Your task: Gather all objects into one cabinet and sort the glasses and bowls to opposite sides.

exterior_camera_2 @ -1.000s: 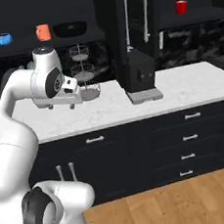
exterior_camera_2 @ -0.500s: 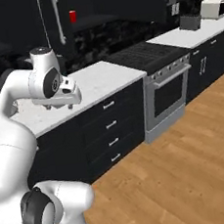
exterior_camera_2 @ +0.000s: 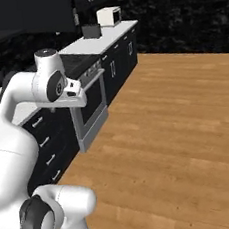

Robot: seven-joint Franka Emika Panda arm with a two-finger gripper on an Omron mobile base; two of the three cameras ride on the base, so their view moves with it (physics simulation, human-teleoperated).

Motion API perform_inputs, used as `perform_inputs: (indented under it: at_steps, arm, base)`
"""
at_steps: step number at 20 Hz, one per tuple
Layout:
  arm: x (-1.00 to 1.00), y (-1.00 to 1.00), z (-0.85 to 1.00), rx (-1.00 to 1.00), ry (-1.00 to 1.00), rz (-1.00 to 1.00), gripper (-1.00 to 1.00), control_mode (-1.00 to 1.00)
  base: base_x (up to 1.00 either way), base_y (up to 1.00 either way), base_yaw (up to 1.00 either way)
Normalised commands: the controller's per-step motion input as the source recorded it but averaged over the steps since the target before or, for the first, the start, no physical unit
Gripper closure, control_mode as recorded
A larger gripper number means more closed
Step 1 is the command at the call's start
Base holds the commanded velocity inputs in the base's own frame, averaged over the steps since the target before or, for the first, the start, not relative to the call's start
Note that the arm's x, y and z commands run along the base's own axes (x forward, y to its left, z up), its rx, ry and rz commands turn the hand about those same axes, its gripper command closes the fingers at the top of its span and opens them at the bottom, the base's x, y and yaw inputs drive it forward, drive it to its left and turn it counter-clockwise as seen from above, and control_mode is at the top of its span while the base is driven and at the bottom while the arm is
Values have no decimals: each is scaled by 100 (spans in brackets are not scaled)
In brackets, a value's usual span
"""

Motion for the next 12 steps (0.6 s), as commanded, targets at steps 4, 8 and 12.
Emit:
perform_inputs:
  at_steps: [4, 8, 12]
  arm:
    - [0, 0, 0, 0, 0, 0, -100, 100]
    - [0, 0, 0, 0, 0, 0, -100, 100]
    - [0, 0, 0, 0, 0, 0, -100, 100]
  base:
    - [100, 0, -19]
    - [100, 0, -1]
    - [100, 0, 1]
